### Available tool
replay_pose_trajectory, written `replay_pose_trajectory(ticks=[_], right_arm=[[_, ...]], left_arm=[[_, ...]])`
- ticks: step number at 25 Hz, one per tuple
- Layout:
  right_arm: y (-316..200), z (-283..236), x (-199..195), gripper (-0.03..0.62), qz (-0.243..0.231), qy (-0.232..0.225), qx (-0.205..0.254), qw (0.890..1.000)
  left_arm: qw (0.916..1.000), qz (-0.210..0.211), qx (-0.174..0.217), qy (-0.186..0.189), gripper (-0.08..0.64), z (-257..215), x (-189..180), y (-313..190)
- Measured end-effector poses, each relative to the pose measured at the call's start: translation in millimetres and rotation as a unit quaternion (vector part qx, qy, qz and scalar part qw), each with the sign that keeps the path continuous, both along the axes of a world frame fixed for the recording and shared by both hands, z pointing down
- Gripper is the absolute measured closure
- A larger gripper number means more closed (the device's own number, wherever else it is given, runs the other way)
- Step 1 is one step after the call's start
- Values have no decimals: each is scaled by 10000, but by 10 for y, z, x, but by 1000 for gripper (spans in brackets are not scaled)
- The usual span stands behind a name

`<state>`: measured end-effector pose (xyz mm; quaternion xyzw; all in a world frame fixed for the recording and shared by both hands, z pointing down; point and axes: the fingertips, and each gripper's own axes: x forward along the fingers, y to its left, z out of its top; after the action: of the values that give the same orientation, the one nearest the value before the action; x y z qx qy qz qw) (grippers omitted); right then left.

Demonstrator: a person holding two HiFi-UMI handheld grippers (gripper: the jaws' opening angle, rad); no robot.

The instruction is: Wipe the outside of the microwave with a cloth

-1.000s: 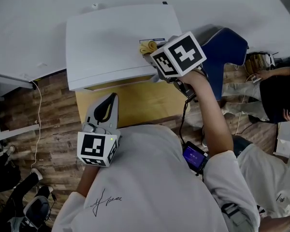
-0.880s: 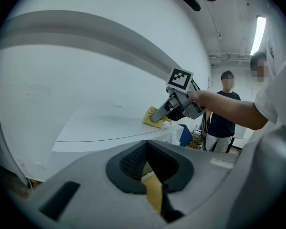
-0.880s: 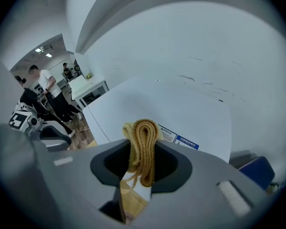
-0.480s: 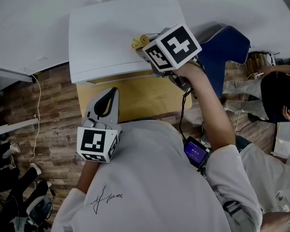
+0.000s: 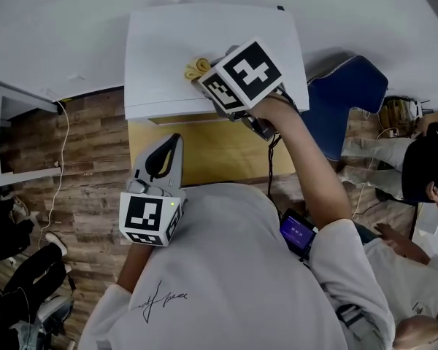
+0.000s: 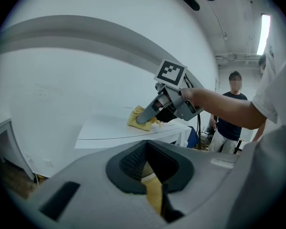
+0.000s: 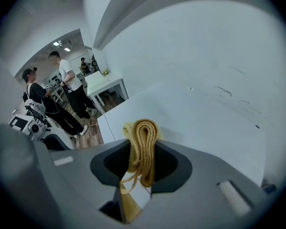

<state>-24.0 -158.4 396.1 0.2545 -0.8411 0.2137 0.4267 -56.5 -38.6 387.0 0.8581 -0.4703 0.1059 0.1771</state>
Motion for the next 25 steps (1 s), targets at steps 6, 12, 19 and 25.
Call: replay_pose_trajectory(ticks=[6,12,19,25], right_arm=[[-5,7,-304,474,-202,-106,-29,9997],[-9,-14,-576,474,-352,-201,-31,9992],[3,-11,-926,473,-605,-351,-71,9975],[65,-31,-1235,472,-870,-576,-128,9945]], left_arm=[[9999,-143,-21,10,565,21,-112,10],[9998,-215,-44,10,565,17,-173,10],[9995,-314,-58,-13,565,24,-245,-22],[9991,-420,-51,-56,565,5,-296,-50]])
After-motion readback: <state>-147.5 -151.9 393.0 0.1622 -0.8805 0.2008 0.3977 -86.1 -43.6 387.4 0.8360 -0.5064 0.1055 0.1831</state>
